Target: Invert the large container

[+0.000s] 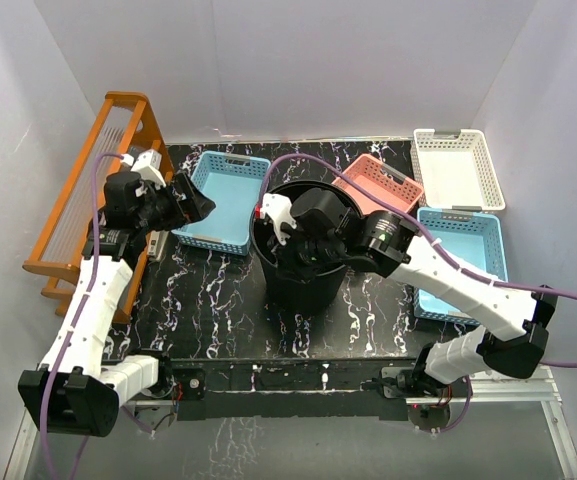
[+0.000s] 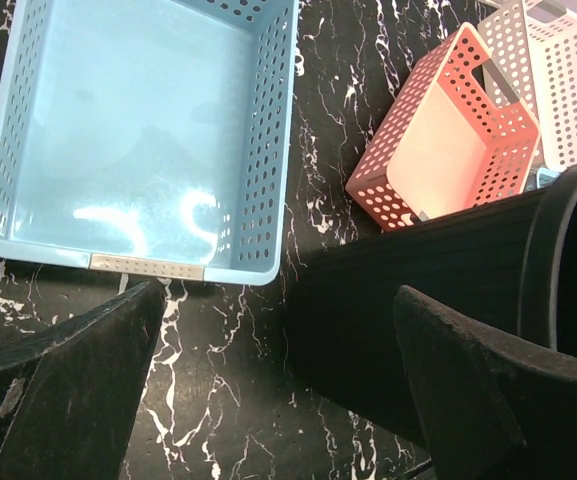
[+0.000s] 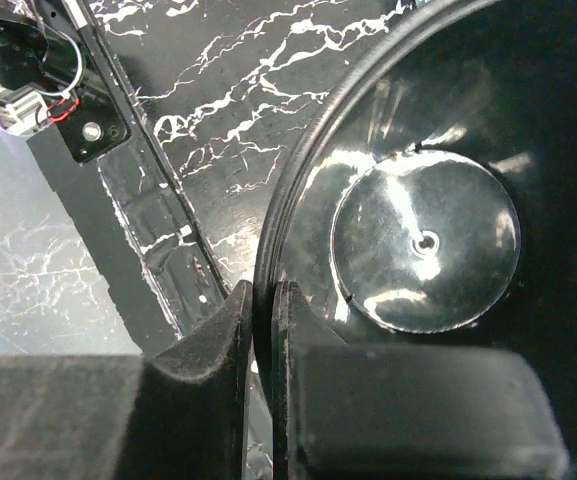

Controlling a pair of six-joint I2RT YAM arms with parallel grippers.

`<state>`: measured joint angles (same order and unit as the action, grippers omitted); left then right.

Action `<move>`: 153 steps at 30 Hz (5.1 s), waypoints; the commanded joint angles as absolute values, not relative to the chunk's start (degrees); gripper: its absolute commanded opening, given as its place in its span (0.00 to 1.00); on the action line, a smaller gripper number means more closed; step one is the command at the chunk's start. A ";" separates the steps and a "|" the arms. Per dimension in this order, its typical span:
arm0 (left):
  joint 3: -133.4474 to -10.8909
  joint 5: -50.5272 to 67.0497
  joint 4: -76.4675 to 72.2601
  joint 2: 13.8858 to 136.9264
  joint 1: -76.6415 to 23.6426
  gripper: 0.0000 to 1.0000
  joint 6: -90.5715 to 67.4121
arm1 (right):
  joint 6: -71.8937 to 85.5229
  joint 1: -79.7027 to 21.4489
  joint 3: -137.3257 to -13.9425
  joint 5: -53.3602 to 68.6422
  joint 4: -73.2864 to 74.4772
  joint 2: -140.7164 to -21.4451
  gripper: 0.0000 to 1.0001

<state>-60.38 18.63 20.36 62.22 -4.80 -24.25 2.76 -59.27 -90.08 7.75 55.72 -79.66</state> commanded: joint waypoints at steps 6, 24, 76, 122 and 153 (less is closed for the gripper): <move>-62.72 14.31 24.62 59.53 -4.83 0.99 -21.65 | 10.42 -59.98 -92.25 11.78 45.67 -75.51 0.00; -70.77 14.04 27.43 56.92 -4.83 0.99 -23.58 | 44.41 -59.82 -56.25 0.82 3.75 -57.53 0.00; -54.77 26.13 59.35 45.75 -4.83 0.99 -45.77 | 35.84 -53.99 -55.98 -14.05 33.75 -64.07 0.35; -65.41 14.67 66.22 51.51 -4.83 0.99 -37.42 | 32.46 -53.22 -58.82 -17.48 37.70 -61.75 0.48; -48.70 33.10 50.19 45.23 -4.83 0.96 -44.14 | 32.33 -53.25 -64.42 -20.78 41.94 -60.26 0.60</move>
